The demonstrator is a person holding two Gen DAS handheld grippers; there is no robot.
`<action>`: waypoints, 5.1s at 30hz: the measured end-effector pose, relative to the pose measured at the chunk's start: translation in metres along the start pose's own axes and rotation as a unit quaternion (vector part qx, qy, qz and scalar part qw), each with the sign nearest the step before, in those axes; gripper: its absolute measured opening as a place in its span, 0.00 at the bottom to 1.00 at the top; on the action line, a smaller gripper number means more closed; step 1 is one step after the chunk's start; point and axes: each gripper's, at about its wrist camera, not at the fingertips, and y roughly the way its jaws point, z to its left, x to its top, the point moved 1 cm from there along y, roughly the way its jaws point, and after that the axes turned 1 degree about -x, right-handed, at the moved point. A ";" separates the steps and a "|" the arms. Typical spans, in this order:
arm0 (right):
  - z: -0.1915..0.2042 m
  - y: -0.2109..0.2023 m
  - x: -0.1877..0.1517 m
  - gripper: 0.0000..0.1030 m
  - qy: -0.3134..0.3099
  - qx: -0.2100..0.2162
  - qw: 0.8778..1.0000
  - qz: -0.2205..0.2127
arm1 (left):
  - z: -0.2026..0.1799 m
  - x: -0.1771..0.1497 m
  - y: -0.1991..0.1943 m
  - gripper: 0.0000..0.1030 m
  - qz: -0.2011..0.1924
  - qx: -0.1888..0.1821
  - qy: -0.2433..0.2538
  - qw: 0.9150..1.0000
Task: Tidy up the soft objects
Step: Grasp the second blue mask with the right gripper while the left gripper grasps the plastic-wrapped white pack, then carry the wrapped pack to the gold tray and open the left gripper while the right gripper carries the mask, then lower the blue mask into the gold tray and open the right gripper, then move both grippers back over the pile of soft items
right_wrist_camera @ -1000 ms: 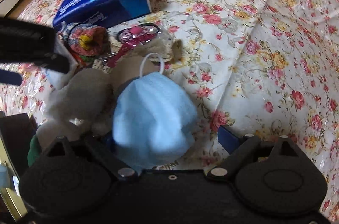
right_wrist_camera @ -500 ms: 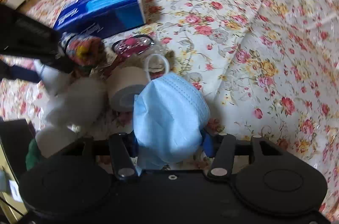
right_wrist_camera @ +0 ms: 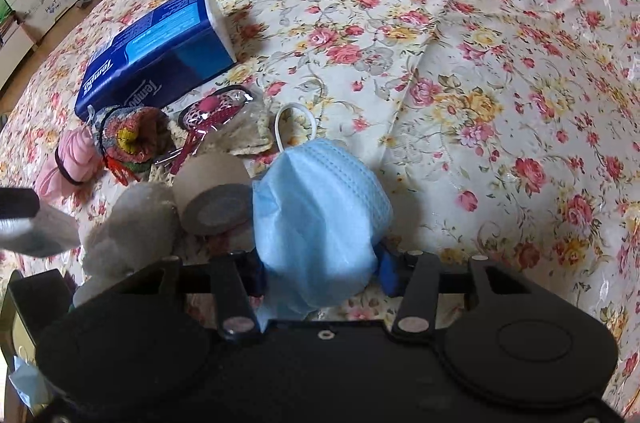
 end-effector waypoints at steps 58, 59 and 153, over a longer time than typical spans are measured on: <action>0.132 -0.160 -0.065 0.40 -0.137 0.122 0.982 -0.046 | 0.223 -0.130 -0.053 0.49 -0.011 0.077 -0.147 0.986; 0.144 -0.161 -0.072 0.40 -0.151 0.128 0.979 -0.039 | 0.230 -0.134 -0.048 0.49 -0.008 0.072 -0.157 0.985; 0.190 -0.132 -0.146 0.70 -0.204 0.098 0.972 0.057 | 0.225 -0.180 -0.010 0.68 -0.003 0.085 -0.177 0.981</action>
